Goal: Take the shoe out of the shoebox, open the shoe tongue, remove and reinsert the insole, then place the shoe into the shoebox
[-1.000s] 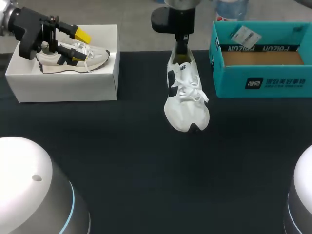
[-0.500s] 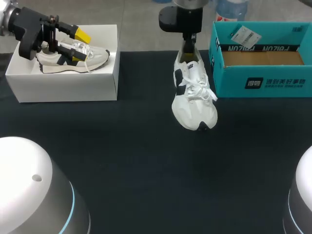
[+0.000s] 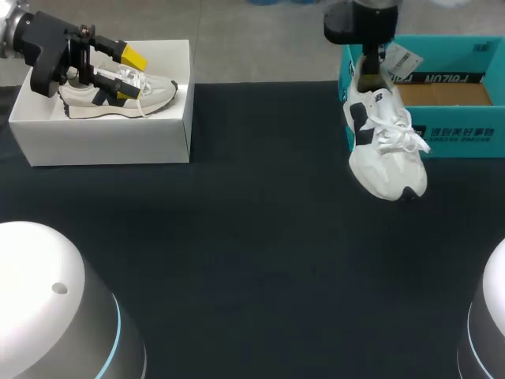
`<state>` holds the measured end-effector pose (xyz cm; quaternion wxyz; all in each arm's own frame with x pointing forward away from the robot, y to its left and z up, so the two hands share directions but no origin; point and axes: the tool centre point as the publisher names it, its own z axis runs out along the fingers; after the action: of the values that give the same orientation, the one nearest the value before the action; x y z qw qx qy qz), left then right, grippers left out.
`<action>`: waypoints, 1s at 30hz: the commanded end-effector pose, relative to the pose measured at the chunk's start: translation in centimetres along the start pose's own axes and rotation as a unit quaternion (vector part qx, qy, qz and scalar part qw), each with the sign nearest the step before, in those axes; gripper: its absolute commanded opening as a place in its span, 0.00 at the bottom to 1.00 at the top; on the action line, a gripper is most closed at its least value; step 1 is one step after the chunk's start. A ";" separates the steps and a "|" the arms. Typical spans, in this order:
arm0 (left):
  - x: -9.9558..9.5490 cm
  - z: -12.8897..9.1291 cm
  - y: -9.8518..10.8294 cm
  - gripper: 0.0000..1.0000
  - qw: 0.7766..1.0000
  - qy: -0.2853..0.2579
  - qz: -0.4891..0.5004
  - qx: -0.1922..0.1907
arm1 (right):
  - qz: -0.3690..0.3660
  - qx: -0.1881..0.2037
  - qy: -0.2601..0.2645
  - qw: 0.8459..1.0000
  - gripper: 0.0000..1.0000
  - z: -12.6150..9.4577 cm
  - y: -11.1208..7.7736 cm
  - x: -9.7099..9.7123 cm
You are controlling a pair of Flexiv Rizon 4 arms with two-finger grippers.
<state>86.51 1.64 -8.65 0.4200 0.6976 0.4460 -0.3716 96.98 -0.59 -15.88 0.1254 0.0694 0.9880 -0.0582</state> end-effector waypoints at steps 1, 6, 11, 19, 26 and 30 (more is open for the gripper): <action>-0.1 0.0 0.0 1.00 1.000 0.002 0.000 0.001 | 0.000 -0.005 -0.002 1.000 0.00 -0.5 -4.2 -0.9; -0.1 0.0 0.0 1.00 1.000 0.002 0.000 0.001 | 0.004 0.007 -0.006 1.000 0.00 -1.1 -6.9 -2.3; -0.1 0.0 0.0 1.00 1.000 0.002 0.000 0.001 | 0.022 0.009 -0.003 1.000 0.00 -1.8 -7.9 -3.1; -0.1 0.0 0.0 1.00 1.000 0.002 0.000 0.001 | 0.022 0.009 -0.003 1.000 0.00 -1.8 -7.9 -3.1; -0.1 0.0 0.0 1.00 1.000 0.002 0.000 0.001 | 0.022 0.009 -0.003 1.000 0.00 -1.8 -7.9 -3.1; -0.1 0.0 0.0 1.00 1.000 0.002 0.000 0.001 | 0.022 0.009 -0.003 1.000 0.00 -1.8 -7.9 -3.1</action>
<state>86.51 1.64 -8.65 0.4200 0.6976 0.4460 -0.3716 98.27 -8.42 -12.78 0.1305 0.0924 0.9850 -0.0646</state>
